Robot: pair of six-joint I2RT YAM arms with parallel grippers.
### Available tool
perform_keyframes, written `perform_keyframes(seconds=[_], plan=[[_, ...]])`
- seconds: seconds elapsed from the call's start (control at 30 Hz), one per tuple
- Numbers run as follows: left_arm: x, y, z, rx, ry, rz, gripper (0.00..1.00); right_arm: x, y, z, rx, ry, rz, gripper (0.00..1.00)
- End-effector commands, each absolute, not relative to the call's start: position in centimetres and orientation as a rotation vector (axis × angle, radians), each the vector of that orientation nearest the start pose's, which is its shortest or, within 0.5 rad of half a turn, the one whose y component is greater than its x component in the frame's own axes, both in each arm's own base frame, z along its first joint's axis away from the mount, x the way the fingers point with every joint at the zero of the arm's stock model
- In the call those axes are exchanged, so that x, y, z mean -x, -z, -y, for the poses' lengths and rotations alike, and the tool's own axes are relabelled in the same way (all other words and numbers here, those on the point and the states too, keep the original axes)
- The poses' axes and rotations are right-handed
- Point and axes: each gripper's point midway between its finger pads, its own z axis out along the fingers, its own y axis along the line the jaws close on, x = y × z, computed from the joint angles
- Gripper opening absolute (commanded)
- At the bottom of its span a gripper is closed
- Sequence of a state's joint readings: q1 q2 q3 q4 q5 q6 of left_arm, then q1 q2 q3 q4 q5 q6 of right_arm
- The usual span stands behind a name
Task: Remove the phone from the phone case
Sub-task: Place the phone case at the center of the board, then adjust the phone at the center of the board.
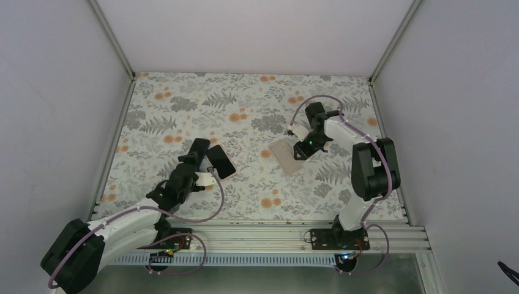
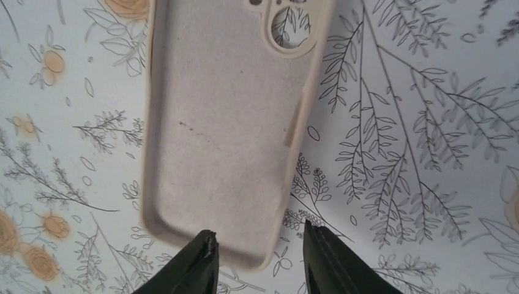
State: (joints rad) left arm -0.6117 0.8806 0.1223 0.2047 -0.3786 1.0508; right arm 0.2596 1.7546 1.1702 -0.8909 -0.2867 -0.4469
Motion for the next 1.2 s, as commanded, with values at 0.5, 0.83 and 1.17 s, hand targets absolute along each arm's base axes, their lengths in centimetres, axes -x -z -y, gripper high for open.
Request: perform_keyframes(seconds=[0.5,0.83,1.17], plan=[[-41.7,-24.9,10.7,-0.817,0.036,-1.871,1.0,-27.2,-10.8,-31.7,1.625,-0.568,-2.326,1.0],[-44.7,-24.4,6.5,-0.636,-0.02,-1.938,1.0,-28.1,-8.9,-43.0,1.494,-0.506,-2.275,1.0],[-44.9,-23.6,4.3,-0.573,-0.055,-1.971,1.0,-30.5,-3.7,-42.8,1.333,-0.261,-2.352,1.0]])
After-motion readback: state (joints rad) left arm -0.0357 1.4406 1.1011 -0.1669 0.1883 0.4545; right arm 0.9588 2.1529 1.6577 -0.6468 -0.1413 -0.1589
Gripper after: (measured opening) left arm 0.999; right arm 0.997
